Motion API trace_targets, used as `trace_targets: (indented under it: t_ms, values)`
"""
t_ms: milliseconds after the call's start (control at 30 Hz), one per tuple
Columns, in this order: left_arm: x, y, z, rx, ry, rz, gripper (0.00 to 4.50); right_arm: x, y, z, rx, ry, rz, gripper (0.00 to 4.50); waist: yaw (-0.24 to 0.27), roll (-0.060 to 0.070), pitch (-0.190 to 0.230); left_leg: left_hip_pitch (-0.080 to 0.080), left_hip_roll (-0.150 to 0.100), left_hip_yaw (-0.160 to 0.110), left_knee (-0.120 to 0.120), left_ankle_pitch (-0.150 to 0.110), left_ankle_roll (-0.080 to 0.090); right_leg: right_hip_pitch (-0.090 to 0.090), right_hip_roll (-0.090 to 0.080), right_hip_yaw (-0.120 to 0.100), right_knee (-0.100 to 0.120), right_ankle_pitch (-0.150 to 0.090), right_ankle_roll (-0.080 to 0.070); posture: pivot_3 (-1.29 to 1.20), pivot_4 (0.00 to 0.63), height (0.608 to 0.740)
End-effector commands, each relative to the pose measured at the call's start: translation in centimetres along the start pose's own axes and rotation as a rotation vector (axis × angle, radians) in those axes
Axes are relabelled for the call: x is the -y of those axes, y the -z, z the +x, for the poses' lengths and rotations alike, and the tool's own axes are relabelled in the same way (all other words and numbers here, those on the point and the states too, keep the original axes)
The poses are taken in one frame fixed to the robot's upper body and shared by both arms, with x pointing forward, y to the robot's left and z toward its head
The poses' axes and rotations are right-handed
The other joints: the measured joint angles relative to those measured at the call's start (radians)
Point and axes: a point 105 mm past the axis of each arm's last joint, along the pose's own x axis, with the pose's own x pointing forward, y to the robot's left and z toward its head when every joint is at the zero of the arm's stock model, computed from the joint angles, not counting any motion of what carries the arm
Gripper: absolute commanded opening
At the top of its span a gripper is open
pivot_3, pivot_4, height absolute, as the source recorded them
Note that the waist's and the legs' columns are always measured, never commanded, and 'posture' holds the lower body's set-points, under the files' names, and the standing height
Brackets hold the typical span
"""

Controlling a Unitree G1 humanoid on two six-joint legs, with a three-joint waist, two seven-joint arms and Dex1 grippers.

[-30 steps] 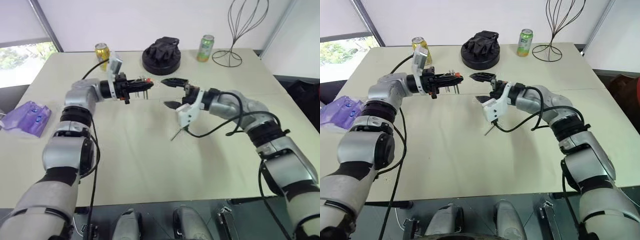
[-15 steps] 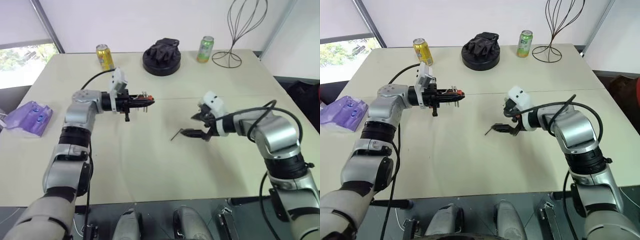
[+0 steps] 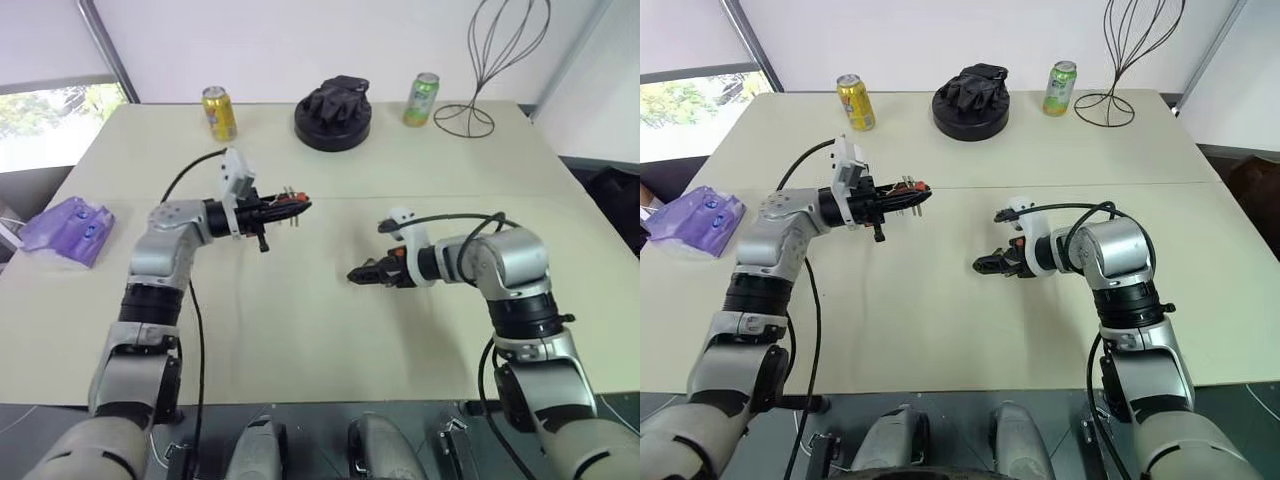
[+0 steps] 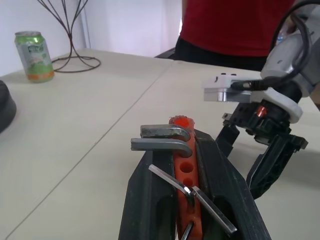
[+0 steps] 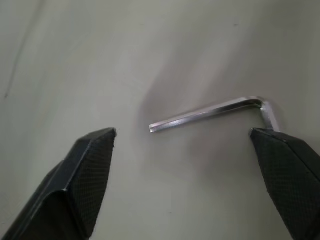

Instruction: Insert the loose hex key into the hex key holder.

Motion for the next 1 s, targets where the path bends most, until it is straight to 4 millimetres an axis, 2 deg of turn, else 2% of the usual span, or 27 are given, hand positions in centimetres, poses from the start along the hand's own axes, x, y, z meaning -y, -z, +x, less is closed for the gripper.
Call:
trace_targets:
  t_ms: [33, 200, 300, 467, 567, 600, 700, 800, 833, 933, 1000]
  values:
    - [-0.2, -1.4, -0.6, 0.035, -0.035, 0.036, 0.00, 0.4, 0.1, 1.0, 0.000, 0.027, 0.011, 4.44, -0.003, -0.001, -0.001, 0.000, 0.000, 0.000, 0.000, 0.000, 0.000, 0.000, 0.000, 0.000, 0.000, 0.000, 0.000, 0.00, 0.150, 0.740]
    - [-0.7, -0.9, -0.9, 0.026, -0.082, 0.042, 0.00, 0.4, -1.1, 3.2, 0.018, 0.054, 0.011, 4.44, -0.010, -0.003, -0.002, 0.002, 0.001, 0.000, 0.000, 0.000, 0.000, 0.001, 0.001, 0.001, -0.001, 0.000, 0.000, 0.00, 0.150, 0.740]
    - [-0.8, -0.9, -0.9, 0.030, -0.088, 0.040, 0.00, 0.1, -1.8, 4.7, 0.012, 0.086, -0.048, 4.44, -0.013, -0.003, -0.002, 0.003, 0.001, 0.000, 0.000, 0.000, 0.000, 0.001, 0.002, 0.001, 0.000, 0.000, 0.000, 0.00, 0.150, 0.740]
    - [-0.9, -0.9, -0.9, 0.043, -0.106, 0.031, 0.00, 2.6, 0.0, 7.3, -0.091, 0.284, -0.230, 4.44, -0.027, -0.007, -0.005, 0.004, 0.001, 0.000, 0.000, 0.000, 0.000, 0.002, 0.002, 0.001, 0.000, 0.000, 0.000, 0.00, 0.150, 0.740]
    - [-0.8, -0.6, -0.8, 0.052, -0.115, 0.021, 0.00, 2.2, 3.6, 9.4, -0.209, 0.250, -0.298, 3.56, -0.028, -0.012, -0.009, 0.008, 0.001, 0.000, 0.000, 0.000, 0.000, 0.006, 0.002, 0.001, 0.000, 0.000, 0.000, 0.00, 0.150, 0.740]
    - [-0.8, -0.5, -0.7, 0.059, -0.121, 0.016, 0.00, 2.2, 4.5, 10.0, -0.227, 0.250, -0.296, 3.06, -0.029, -0.013, -0.010, 0.010, 0.001, 0.000, -0.001, 0.000, 0.000, 0.008, 0.002, 0.001, 0.000, 0.000, 0.000, 0.00, 0.150, 0.740]
    - [-0.6, -0.3, -0.5, 0.069, -0.131, 0.007, 0.00, 2.9, 5.0, 11.0, -0.223, 0.289, -0.257, 1.77, -0.034, -0.017, -0.017, 0.032, 0.003, 0.000, -0.007, -0.002, 0.004, 0.031, 0.004, 0.001, -0.009, -0.001, -0.001, 0.00, 0.150, 0.740]
    - [-0.4, -0.1, -0.5, 0.070, -0.133, 0.003, 0.00, 3.5, 5.1, 11.4, -0.218, 0.316, -0.198, 0.29, -0.039, -0.022, -0.023, 0.055, 0.004, 0.001, -0.017, -0.003, 0.003, 0.049, 0.005, 0.002, -0.015, -0.006, -0.008, 0.00, 0.150, 0.740]
    - [-0.5, 0.0, -0.6, 0.068, -0.137, 0.002, 0.00, 3.5, 5.1, 11.5, -0.217, 0.319, -0.188, 0.05, -0.039, -0.022, -0.025, 0.056, 0.005, 0.000, -0.017, -0.003, 0.003, 0.051, 0.006, 0.002, -0.014, -0.007, -0.010, 0.00, 0.150, 0.740]
    - [-0.6, 0.1, -0.7, 0.064, -0.146, 0.003, 0.00, 3.9, 4.4, 11.4, -0.193, 0.332, -0.202, 0.05, -0.038, -0.021, -0.030, 0.059, 0.006, -0.002, -0.018, -0.003, 0.003, 0.053, 0.008, 0.002, -0.013, -0.008, -0.012, 0.00, 0.150, 0.740]
    - [-0.7, 0.0, -0.8, 0.058, -0.144, 0.005, 0.00, 4.2, 3.0, 10.9, -0.142, 0.341, -0.237, 0.05, -0.037, -0.021, -0.030, 0.060, 0.006, -0.003, -0.018, -0.003, 0.003, 0.055, 0.008, 0.002, -0.013, -0.009, -0.012, 0.00, 0.150, 0.740]
